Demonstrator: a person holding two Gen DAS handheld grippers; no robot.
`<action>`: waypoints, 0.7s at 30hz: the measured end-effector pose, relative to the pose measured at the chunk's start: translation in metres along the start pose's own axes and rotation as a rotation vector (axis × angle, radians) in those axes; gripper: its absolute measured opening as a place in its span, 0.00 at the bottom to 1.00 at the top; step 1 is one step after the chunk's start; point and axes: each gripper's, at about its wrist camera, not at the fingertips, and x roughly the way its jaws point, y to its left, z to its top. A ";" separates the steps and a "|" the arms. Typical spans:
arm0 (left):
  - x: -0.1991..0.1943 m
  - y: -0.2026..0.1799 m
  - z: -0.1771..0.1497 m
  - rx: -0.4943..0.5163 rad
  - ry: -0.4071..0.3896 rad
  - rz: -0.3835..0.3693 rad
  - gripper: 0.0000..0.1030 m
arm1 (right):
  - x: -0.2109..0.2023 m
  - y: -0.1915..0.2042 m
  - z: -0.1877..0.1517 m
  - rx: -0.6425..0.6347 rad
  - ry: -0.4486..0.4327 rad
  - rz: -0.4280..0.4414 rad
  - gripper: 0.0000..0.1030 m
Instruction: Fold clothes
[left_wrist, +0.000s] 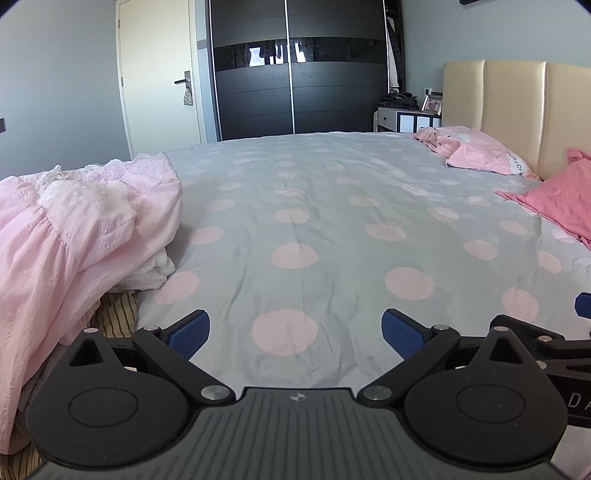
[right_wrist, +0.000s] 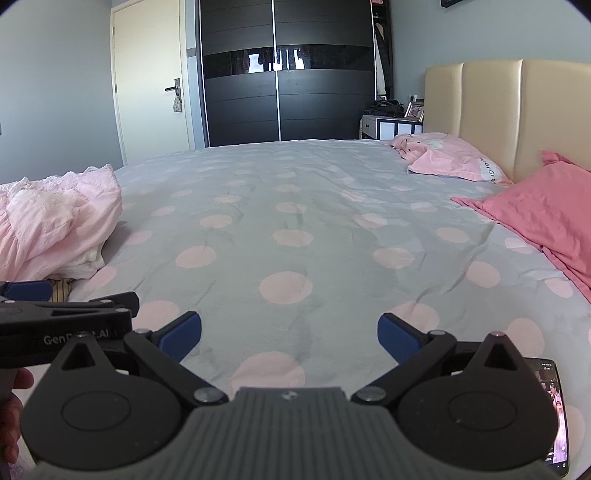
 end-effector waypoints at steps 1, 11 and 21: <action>0.000 0.000 0.000 0.004 0.001 0.000 0.99 | 0.000 0.000 0.000 0.000 -0.001 0.000 0.99; 0.003 0.000 -0.003 0.002 0.024 0.004 0.99 | 0.005 0.002 -0.003 0.011 0.011 0.008 0.99; 0.000 -0.001 -0.002 0.002 0.022 0.008 0.99 | 0.004 0.001 -0.005 0.023 0.005 0.011 0.99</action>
